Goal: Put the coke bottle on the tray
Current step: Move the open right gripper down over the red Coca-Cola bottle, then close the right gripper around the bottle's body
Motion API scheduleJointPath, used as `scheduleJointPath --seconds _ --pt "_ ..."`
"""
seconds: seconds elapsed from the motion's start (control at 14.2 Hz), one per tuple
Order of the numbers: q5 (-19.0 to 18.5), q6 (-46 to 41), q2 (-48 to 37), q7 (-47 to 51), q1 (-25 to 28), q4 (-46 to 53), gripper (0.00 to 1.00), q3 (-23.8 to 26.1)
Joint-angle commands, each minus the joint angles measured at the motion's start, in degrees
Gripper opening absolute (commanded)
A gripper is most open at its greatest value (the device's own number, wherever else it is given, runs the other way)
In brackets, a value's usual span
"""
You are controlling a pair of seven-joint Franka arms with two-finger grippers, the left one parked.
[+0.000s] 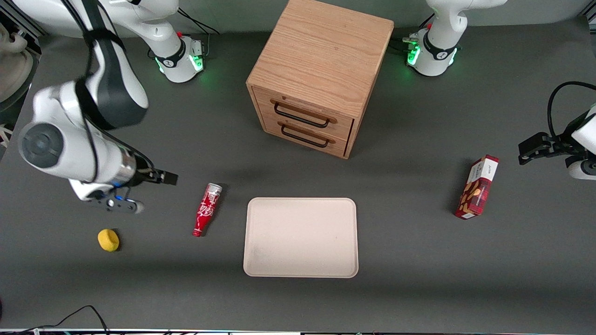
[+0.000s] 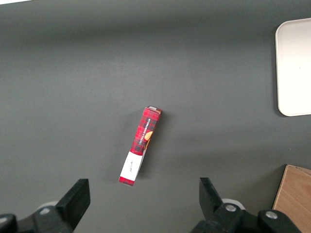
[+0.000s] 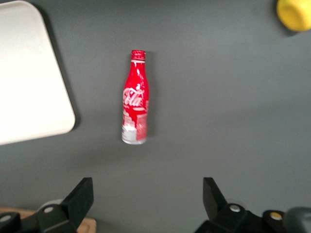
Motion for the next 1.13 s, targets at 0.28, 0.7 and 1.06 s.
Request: scheduleJointPath --seconds 0.28,0.7,1.06 --pt "-2.6 16.7 11.8 13.5 2.5 -0.6 1.0 0.2" --pt "-8.0 25.2 16.5 17.8 2.9 -5.7 1.0 0.4" --pt "-9.9 27.0 18.1 17.8 2.9 -7.0 1.0 0.5"
